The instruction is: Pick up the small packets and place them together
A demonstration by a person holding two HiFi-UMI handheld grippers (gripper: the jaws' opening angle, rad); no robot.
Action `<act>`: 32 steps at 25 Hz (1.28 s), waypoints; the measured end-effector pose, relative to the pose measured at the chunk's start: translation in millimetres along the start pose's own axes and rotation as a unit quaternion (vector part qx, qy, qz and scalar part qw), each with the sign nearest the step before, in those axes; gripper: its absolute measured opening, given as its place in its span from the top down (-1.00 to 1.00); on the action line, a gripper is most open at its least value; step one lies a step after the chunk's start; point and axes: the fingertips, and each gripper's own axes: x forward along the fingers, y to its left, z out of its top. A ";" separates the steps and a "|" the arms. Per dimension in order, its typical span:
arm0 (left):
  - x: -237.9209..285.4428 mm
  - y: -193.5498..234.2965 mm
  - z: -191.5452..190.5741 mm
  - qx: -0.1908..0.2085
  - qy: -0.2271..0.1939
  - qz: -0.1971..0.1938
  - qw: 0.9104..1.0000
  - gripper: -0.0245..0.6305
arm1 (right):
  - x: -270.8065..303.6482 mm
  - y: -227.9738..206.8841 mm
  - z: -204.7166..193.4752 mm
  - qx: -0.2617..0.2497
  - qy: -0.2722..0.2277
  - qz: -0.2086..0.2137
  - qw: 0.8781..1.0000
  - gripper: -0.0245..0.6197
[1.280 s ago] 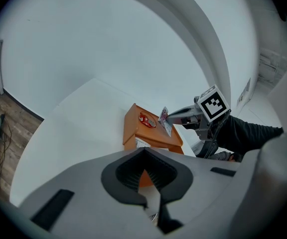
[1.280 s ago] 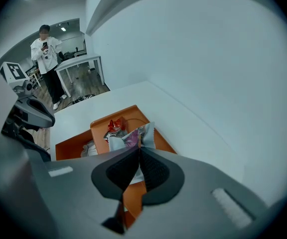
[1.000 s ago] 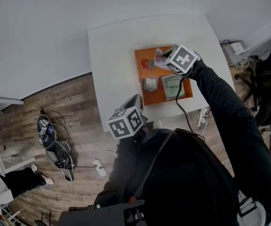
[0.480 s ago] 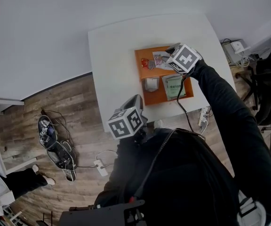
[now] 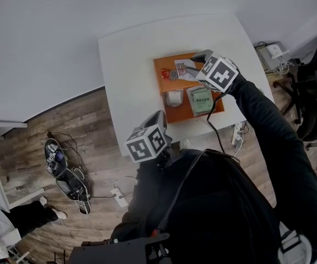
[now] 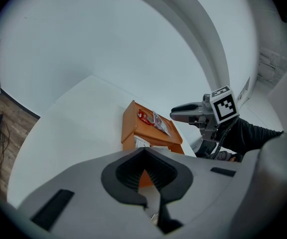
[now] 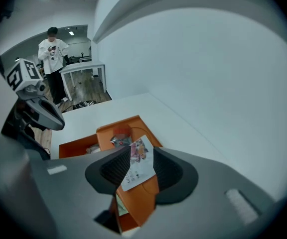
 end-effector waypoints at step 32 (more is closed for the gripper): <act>-6.6 9.1 -7.6 -0.016 -0.006 0.012 1.000 0.93 | 75.2 137.8 -53.7 -0.063 0.103 0.112 0.986 0.50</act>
